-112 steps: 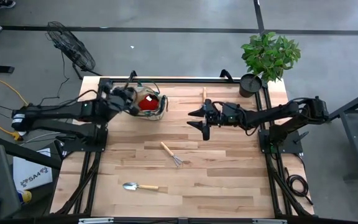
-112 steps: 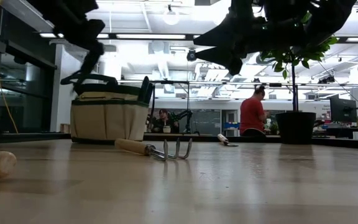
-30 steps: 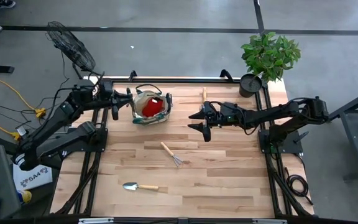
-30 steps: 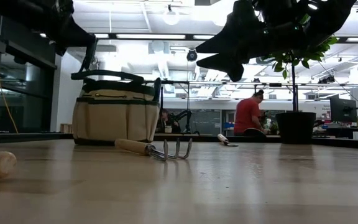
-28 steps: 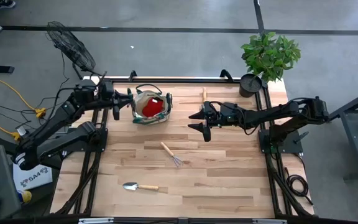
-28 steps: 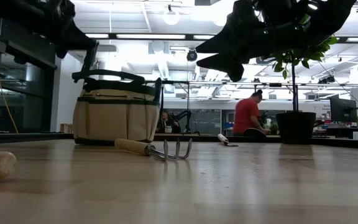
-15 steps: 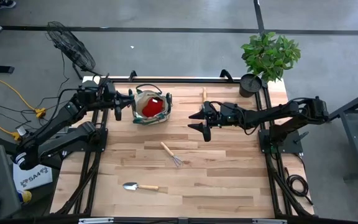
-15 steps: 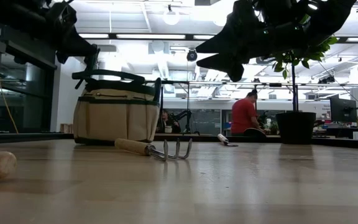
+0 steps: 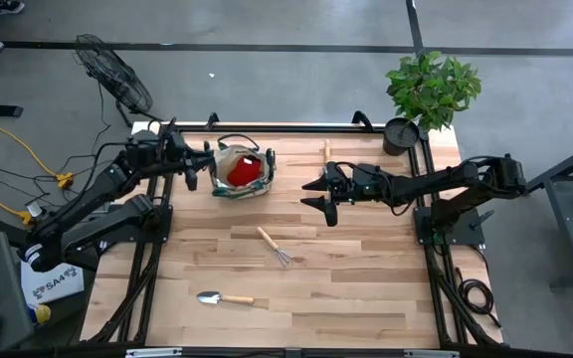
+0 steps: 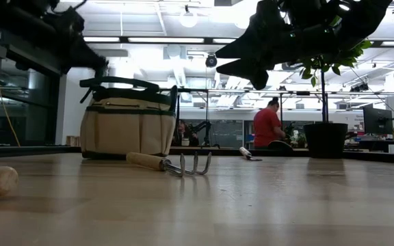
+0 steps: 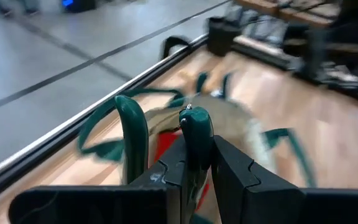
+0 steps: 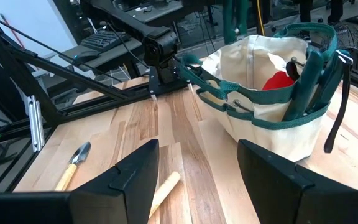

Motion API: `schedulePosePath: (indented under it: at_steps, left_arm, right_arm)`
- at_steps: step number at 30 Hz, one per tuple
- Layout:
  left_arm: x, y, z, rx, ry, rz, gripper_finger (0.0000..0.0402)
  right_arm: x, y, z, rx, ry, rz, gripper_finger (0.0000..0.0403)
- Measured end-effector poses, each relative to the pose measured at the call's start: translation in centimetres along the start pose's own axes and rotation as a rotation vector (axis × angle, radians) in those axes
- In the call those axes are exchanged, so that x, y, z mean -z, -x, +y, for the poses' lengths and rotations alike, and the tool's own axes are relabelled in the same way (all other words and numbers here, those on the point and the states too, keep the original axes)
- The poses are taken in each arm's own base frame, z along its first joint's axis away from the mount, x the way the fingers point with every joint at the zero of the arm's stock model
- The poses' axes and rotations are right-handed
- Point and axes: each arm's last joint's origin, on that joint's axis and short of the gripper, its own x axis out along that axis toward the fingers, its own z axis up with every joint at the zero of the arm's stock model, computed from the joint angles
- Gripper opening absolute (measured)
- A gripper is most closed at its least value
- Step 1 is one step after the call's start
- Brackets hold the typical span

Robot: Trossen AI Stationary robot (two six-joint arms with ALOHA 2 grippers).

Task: Pick & Place Garden tools in Gardening bag
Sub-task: Put the green shears into the gardening bag

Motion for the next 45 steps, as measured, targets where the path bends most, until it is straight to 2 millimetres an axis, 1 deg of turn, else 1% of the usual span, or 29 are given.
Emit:
schedulePosePath:
  at_steps: [3, 6, 19, 33, 35, 41, 45]
  left_arm:
    - [0.74, -0.37, 0.26, -0.036, 0.011, 0.013, 0.0042]
    - [0.89, -0.55, 0.29, -0.022, 0.006, -0.004, 0.0042]
    - [0.88, -0.57, 0.03, 0.070, -0.003, -0.003, 0.0042]
    - [0.90, -0.57, 0.08, 0.053, 0.005, -0.002, 0.0043]
    - [0.91, -0.57, 0.08, 0.052, 0.010, -0.001, 0.0050]
    - [0.91, -0.57, 0.10, 0.047, 0.025, 0.000, 0.0091]
    - [0.90, -0.58, 0.10, 0.047, 0.024, -0.001, 0.0103]
  right_arm:
    - [0.00, 0.00, 0.00, 0.000, 0.000, 0.000, 0.0210]
    - [0.00, 0.00, 0.00, 0.000, 0.000, 0.000, 0.0210]
    - [0.00, 0.00, 0.00, 0.000, 0.000, 0.000, 0.0210]
    - [0.00, 0.00, 0.00, 0.000, 0.000, 0.000, 0.0210]
    - [0.00, 0.00, 0.00, 0.000, 0.000, 0.000, 0.0210]
    - [0.00, 0.00, 0.00, 0.000, 0.000, 0.000, 0.0210]
    - [0.00, 0.00, 0.01, 0.000, 0.000, 0.000, 0.0210]
